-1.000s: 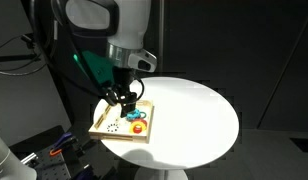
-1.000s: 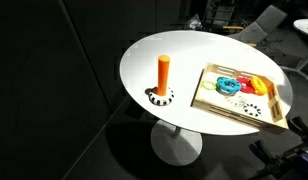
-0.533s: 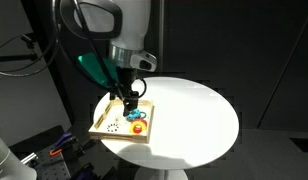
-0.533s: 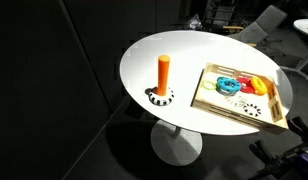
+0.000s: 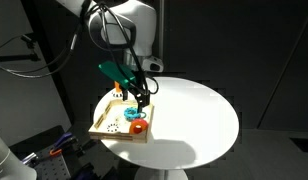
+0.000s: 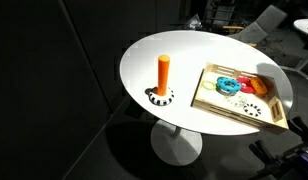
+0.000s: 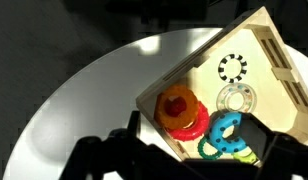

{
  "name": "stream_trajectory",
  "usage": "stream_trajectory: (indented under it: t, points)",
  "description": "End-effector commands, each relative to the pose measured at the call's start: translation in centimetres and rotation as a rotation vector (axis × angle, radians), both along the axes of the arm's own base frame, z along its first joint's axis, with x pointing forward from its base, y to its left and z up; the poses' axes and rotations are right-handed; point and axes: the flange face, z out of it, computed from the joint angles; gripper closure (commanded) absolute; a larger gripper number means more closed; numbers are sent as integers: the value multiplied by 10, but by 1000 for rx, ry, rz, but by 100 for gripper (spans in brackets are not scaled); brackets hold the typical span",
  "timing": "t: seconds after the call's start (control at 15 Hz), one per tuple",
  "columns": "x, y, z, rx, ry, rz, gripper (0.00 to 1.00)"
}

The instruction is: Remove the orange ring from the wooden tray and place it on the table

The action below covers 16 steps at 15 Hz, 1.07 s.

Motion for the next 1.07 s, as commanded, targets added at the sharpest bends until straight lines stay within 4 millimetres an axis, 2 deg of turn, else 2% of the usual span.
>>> stream_trajectory:
  t: [0.0, 0.33, 0.53, 1.0]
  points:
    - [28, 18, -22, -24, -32, 5, 0]
    - [43, 52, -59, -81, -72, 9, 0]
    - [48, 66, -75, -100, -94, -1, 0]
    - [47, 70, -82, -91, -72, 8, 0]
